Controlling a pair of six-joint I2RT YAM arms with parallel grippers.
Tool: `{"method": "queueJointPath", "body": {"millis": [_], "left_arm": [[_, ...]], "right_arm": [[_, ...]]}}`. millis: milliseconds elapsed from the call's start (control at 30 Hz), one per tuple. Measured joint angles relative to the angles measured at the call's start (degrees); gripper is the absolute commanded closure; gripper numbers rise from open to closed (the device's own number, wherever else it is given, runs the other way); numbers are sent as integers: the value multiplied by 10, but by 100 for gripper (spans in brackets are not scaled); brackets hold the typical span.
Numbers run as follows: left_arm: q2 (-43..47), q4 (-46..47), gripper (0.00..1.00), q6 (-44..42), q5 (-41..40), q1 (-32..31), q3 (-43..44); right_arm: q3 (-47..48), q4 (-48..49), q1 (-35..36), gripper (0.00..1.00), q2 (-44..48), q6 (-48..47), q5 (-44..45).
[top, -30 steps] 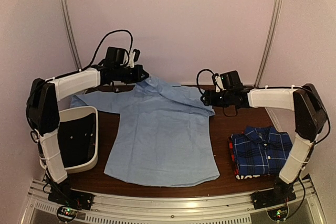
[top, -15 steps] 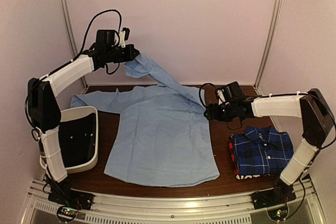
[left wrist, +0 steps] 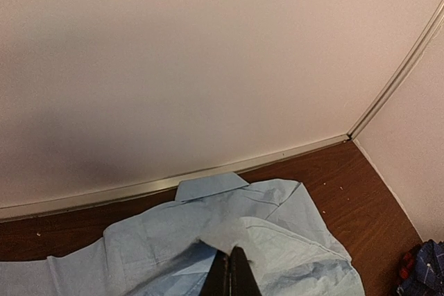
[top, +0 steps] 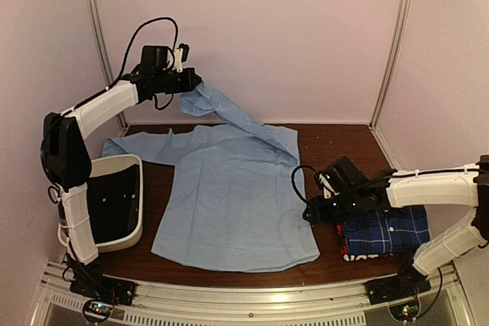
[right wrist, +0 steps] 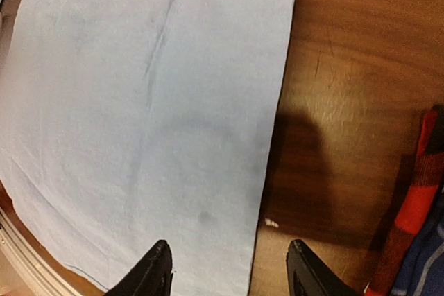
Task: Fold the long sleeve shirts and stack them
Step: Pick up the corner of the shirt from the center of the board.
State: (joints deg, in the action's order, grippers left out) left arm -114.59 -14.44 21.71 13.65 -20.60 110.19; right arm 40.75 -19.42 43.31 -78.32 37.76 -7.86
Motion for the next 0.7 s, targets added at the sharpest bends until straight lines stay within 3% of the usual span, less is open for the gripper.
{"method": "queueJointPath", "body": {"millis": [367,700], "left_arm": [[0,4,100,-2,3,0,0],[0,11,100,-2,10,0,0]], "right_arm": [[-99,-53,103,54,98,119,-17],[-135,-9,128,66,90,184,-39]]}}
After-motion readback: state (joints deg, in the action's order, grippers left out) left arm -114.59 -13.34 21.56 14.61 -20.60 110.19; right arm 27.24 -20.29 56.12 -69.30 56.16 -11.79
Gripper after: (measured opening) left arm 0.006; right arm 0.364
